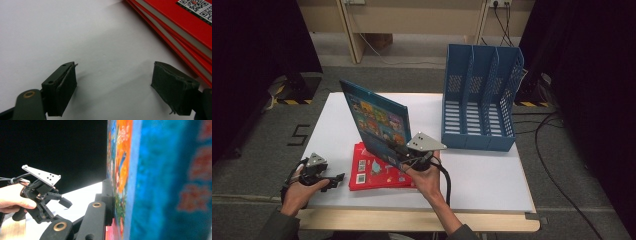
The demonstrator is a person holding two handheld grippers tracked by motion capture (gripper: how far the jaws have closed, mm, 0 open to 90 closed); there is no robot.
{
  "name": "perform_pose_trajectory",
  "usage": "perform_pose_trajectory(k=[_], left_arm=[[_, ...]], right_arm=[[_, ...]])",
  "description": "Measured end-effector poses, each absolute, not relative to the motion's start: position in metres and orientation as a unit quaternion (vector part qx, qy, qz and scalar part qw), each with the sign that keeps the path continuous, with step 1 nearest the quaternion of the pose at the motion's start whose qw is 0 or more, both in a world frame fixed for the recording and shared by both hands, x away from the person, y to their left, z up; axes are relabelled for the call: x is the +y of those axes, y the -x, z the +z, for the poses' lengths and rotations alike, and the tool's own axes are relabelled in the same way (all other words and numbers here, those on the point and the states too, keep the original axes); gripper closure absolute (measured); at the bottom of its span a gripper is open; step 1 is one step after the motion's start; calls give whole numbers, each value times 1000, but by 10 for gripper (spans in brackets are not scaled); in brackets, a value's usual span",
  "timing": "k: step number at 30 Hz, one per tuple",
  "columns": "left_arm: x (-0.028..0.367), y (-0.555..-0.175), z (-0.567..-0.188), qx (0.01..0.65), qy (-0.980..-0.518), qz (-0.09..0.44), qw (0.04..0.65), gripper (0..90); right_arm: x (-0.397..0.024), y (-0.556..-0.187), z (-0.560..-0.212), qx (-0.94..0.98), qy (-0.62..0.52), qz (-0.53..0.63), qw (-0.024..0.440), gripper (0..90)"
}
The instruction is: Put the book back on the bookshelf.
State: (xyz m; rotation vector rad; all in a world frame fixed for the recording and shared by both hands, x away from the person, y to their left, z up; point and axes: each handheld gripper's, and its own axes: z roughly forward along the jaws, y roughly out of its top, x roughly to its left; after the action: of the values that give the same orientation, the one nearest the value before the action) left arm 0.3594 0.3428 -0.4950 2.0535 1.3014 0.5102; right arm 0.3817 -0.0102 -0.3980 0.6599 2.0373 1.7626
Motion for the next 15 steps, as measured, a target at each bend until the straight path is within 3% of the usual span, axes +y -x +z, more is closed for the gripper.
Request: perform_pose_trajectory(k=[15], left_arm=[[343, -360, -494, 494, -783, 197, 323, 191]], right_arm=[[-32, -384, -383, 705, -251, 627, 215, 823]])
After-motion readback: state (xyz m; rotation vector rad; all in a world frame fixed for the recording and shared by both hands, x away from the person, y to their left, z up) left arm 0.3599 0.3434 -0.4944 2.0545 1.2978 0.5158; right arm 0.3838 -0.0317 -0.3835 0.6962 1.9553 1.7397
